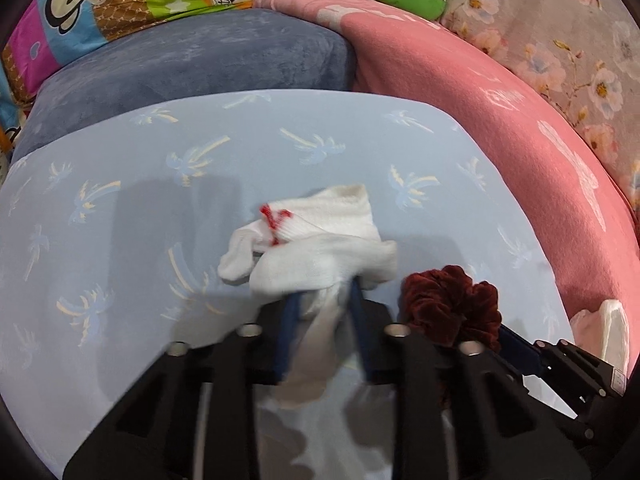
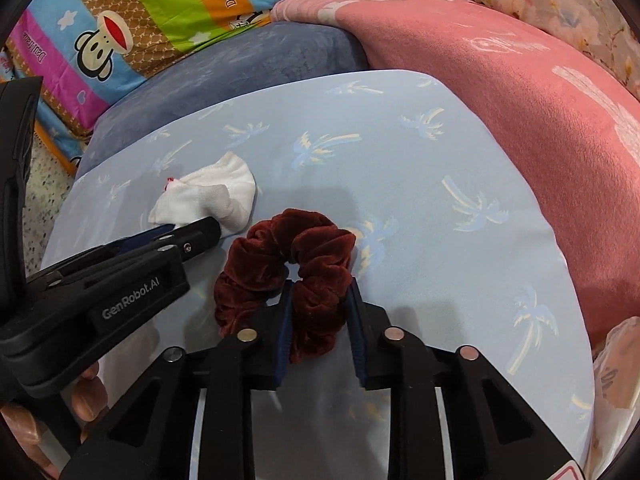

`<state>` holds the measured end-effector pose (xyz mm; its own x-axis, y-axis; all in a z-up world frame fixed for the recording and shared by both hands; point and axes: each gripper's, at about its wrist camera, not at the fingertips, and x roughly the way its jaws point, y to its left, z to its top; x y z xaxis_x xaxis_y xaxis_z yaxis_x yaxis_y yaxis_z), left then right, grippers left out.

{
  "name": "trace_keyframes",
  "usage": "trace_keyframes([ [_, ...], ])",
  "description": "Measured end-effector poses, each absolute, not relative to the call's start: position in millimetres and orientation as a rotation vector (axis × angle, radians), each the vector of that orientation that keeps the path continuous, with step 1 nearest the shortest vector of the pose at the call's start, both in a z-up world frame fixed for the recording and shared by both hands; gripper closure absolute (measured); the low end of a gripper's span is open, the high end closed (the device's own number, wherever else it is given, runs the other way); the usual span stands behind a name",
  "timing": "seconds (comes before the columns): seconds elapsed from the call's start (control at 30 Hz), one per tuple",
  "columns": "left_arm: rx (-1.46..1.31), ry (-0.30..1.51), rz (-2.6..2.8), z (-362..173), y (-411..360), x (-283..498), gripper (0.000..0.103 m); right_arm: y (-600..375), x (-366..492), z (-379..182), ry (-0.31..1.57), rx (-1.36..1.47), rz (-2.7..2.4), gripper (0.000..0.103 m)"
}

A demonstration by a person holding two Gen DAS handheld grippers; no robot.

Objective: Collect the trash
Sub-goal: 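Grasp the white glove with the left gripper while the right grasps the dark red scrunchie, then carry the glove and scrunchie over the bin and open both grippers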

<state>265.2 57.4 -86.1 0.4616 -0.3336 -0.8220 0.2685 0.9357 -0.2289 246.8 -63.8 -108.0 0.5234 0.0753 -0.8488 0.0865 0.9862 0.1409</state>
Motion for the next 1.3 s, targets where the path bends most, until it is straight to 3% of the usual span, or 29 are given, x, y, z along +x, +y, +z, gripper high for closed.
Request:
trace_keyframes([
  [0.23,-0.060,1.011,-0.385,-71,50,243,0.089,-72,218,-93,1.011,0.209,-0.006,0.087],
  [0.9,0.033,0.878,-0.490,1,-21,150,0.089,-155,100,-2,0.831,0.311,-0.106,0.087],
  [1.3,0.104,0.824,-0.592,24,-77,95,0.089,-226,20,26,0.744,0.375,-0.218,0.087],
])
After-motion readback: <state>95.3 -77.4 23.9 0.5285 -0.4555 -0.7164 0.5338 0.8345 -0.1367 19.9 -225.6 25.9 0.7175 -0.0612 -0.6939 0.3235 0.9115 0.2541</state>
